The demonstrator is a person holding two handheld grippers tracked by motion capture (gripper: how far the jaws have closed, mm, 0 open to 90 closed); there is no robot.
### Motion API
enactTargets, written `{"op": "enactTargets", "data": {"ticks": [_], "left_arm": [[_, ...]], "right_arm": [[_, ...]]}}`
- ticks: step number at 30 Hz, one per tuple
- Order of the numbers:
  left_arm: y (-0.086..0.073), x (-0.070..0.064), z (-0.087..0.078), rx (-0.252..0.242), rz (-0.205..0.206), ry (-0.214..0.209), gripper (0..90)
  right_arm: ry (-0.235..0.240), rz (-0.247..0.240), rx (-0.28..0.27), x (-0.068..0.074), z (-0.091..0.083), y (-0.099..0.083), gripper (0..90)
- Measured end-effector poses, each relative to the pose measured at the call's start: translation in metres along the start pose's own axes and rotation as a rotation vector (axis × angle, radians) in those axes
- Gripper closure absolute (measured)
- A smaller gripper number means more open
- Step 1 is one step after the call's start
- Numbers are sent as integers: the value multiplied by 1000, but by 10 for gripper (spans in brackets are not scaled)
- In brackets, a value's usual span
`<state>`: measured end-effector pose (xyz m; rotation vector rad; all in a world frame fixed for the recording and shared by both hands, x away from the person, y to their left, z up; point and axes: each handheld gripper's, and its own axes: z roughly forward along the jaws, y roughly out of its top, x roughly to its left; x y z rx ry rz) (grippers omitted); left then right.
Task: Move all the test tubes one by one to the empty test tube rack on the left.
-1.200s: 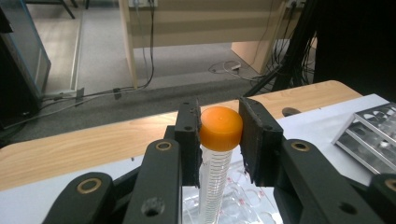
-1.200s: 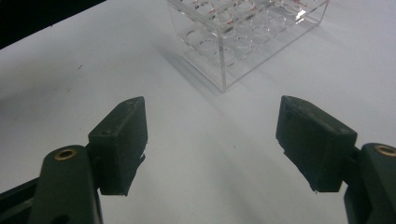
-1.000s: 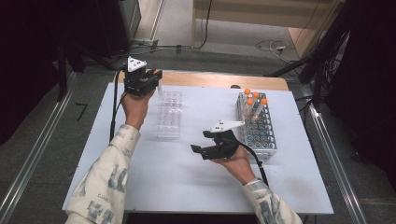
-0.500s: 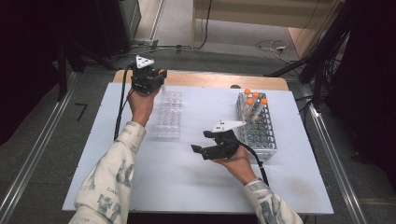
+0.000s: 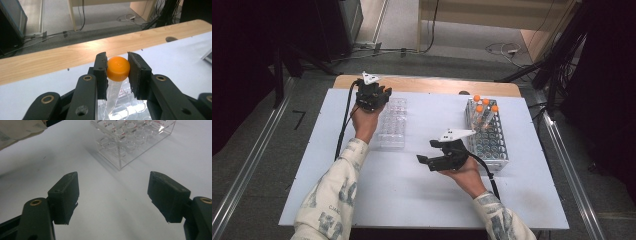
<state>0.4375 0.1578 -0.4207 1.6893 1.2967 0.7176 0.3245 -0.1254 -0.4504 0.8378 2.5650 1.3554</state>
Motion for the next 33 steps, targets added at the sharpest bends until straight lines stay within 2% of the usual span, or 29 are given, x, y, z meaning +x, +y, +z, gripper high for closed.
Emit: {"op": "enactTargets", "data": {"ticks": [4, 12, 16, 18, 20, 24, 25, 28, 30, 33], "left_arm": [[-6, 0, 3, 2, 0, 1, 703], [-6, -2, 3, 8, 10, 12, 687], [-8, -3, 1, 13, 14, 16, 511], [-9, -2, -2, 4, -10, 24, 455], [-9, -1, -6, -7, -34, 24, 412], [-13, -4, -19, -15, -28, 18, 313], [-15, -5, -23, -22, -38, 13, 292], [-21, -4, -36, -31, -72, -8, 257], [-26, -5, -45, -27, -85, -19, 239], [-34, -6, -59, -48, -94, -33, 226]], "right_arm": [[-2, 2, -2, -1, -1, 0, 238], [3, 5, 2, 0, 0, 0, 238], [5, 3, 2, 0, 0, 0, 238], [3, 0, 2, 1, 0, 0, 238], [1, -2, 0, 1, 0, 0, 238], [-8, 0, -3, 0, -3, 0, 238], [-11, 2, -5, 0, -4, 1, 238], [-14, 5, -13, 0, -6, 1, 238], [-19, 6, -15, -1, -7, 1, 238], [-26, 6, -19, -1, -9, 2, 238]]}}
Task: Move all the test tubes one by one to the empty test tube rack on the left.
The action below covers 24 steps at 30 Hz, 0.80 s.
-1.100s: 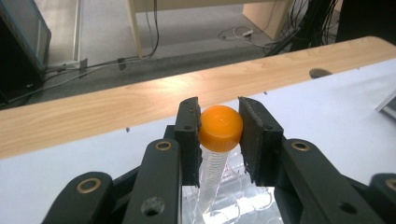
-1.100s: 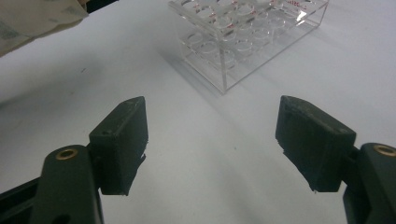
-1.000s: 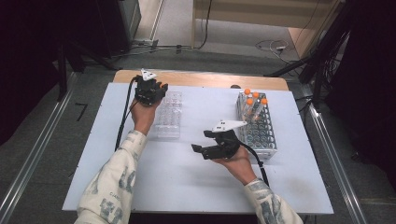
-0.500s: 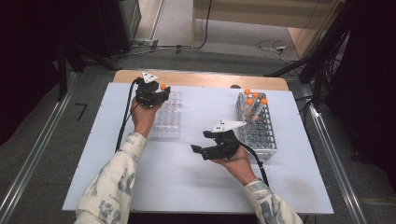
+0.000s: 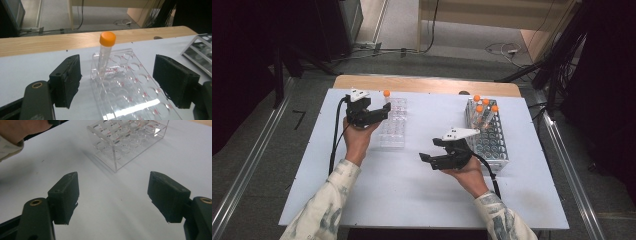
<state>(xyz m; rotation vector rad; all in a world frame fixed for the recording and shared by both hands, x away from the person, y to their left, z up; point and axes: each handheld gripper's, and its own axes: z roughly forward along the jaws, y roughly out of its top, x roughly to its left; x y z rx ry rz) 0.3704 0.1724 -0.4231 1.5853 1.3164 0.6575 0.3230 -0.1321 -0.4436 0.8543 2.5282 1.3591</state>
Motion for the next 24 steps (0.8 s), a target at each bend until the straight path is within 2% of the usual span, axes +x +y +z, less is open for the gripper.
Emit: {"op": "enactTargets", "data": {"ticks": [2, 5, 9, 12, 15, 19, 24], "left_arm": [[-5, -2, -8, 2, 9, -3, 223], [-12, -5, -17, 39, 33, 0, 199], [-20, -5, -30, 18, 22, -11, 188], [-21, -6, -36, 15, 41, -2, 180], [-22, -5, -42, 4, 23, -19, 177], [-24, -6, -47, -4, 30, -12, 176], [-27, -4, -46, 12, 34, -13, 157]], "right_arm": [[-7, -1, -4, 0, -2, 0, 239], [-25, -8, -7, -1, -6, 1, 239], [-41, -3, -18, -4, -14, 1, 238], [-55, -2, -27, -6, -21, 1, 239], [-74, 2, -39, -8, -30, 1, 238], [-103, 24, -60, -16, -43, -1, 240], [-145, 52, -84, -32, -60, -4, 246]]}}
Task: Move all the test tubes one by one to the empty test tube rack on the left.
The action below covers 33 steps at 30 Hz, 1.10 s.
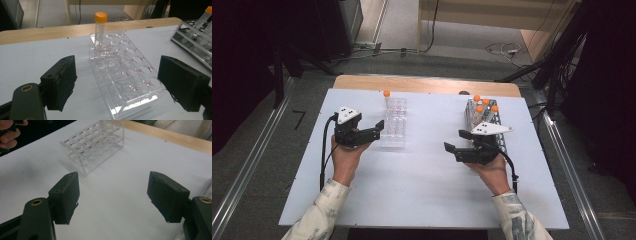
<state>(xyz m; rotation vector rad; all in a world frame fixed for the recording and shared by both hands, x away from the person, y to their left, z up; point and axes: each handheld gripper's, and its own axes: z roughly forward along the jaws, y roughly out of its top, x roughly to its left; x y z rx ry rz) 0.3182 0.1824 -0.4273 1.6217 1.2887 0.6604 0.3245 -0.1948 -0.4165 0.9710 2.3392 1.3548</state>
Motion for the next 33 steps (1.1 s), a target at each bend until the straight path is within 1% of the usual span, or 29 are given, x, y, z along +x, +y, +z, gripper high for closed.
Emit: {"op": "enactTargets", "data": {"ticks": [4, 8, 10, 12, 16, 18, 20, 21, 22, 24, 26, 29, 30, 31, 32, 33], "left_arm": [[-3, 2, 0, 0, -11, 0, 148], [-6, 4, 0, 6, -23, 1, 130], [-7, 4, 0, 0, -24, 2, 122], [-8, 3, -1, -5, -17, 4, 120], [-9, 4, 0, 1, -18, 5, 119], [-8, 4, 0, -1, -18, 5, 120], [-8, 3, 0, -3, -17, 4, 120], [-8, 3, 0, -5, -18, 2, 120], [-8, 3, 0, -6, -17, 0, 120], [-8, 2, 0, -4, -15, -4, 120], [-9, 2, 1, 2, -13, -6, 120], [-9, 0, 1, -1, -10, -9, 120], [-9, 0, 2, -1, -9, -11, 121], [-9, 1, 2, 3, -7, -11, 120], [-9, 1, 2, 5, -5, -9, 120], [-9, 1, 2, 8, -5, -9, 121]], "right_arm": [[-40, 25, -28, -15, -14, 0, 251], [-87, 50, -44, -30, -25, 1, 254], [-122, 54, -45, -38, -28, -1, 255], [-148, 72, -47, -48, -32, -3, 256], [-214, 100, -59, -66, -40, -6, 265], [-245, 109, -49, -75, -39, -8, 270], [-279, 106, -39, -83, -35, -9, 283], [-299, 101, -40, -87, -33, -9, 291], [-309, 105, -43, -92, -32, -10, 300], [-321, 118, -55, -102, -28, -11, 326], [-332, 135, -41, -112, -22, -12, 345], [-348, 122, -13, -123, -11, -14, 370], [-350, 103, -20, -129, -7, -14, 426], [-358, 99, -22, -131, -6, -14, 458], [-358, 99, -22, -131, -6, -14, 458], [-355, 102, -24, -137, -3, -15, 518]]}}
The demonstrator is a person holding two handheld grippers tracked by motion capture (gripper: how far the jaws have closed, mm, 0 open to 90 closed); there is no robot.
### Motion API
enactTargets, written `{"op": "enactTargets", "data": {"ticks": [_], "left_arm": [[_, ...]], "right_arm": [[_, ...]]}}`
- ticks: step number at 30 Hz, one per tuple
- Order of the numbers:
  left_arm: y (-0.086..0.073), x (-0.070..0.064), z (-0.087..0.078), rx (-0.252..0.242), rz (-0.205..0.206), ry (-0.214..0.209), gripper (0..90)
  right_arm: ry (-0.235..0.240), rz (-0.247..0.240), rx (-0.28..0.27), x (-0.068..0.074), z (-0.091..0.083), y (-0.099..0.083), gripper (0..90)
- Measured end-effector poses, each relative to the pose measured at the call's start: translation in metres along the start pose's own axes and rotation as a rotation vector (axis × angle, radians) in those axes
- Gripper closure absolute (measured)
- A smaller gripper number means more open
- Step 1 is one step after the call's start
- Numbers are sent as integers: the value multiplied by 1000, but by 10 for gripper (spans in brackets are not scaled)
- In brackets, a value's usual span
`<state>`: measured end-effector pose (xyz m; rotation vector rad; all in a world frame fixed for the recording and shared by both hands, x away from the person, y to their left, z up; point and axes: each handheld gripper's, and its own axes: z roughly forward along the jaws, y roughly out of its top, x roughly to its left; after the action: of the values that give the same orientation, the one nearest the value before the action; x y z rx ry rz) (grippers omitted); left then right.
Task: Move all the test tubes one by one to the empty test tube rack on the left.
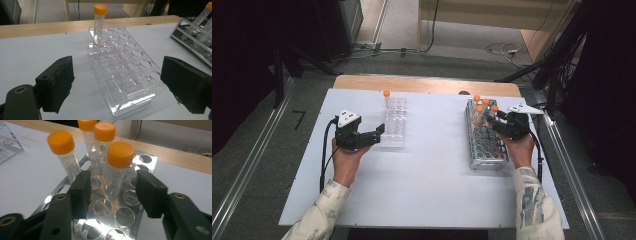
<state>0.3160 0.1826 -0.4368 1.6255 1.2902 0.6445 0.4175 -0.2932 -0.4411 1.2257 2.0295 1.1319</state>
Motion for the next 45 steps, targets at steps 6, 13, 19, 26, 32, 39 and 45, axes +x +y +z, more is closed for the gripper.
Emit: {"op": "enactTargets", "data": {"ticks": [6, 13, 19, 26, 32, 39, 45], "left_arm": [[0, 0, 0, -3, 1, -3, 122], [0, -1, 0, 0, 0, -5, 124], [-1, -2, 2, 5, 17, -1, 122], [-1, -3, 1, 1, 13, -9, 122], [-1, -3, 1, 1, 13, -10, 122], [0, -2, 0, -2, 13, -13, 119], [0, -3, 0, -1, 15, -19, 119]], "right_arm": [[73, 11, -16, -9, 6, -5, 594], [91, -41, -10, -7, 15, -2, 693], [74, -48, -15, -7, 15, 0, 715], [65, -41, -64, -5, 4, 8, 717], [58, -39, -104, -5, -8, 17, 718], [55, -40, -142, -3, -25, 33, 718], [61, -32, -143, 2, -40, 38, 718]]}}
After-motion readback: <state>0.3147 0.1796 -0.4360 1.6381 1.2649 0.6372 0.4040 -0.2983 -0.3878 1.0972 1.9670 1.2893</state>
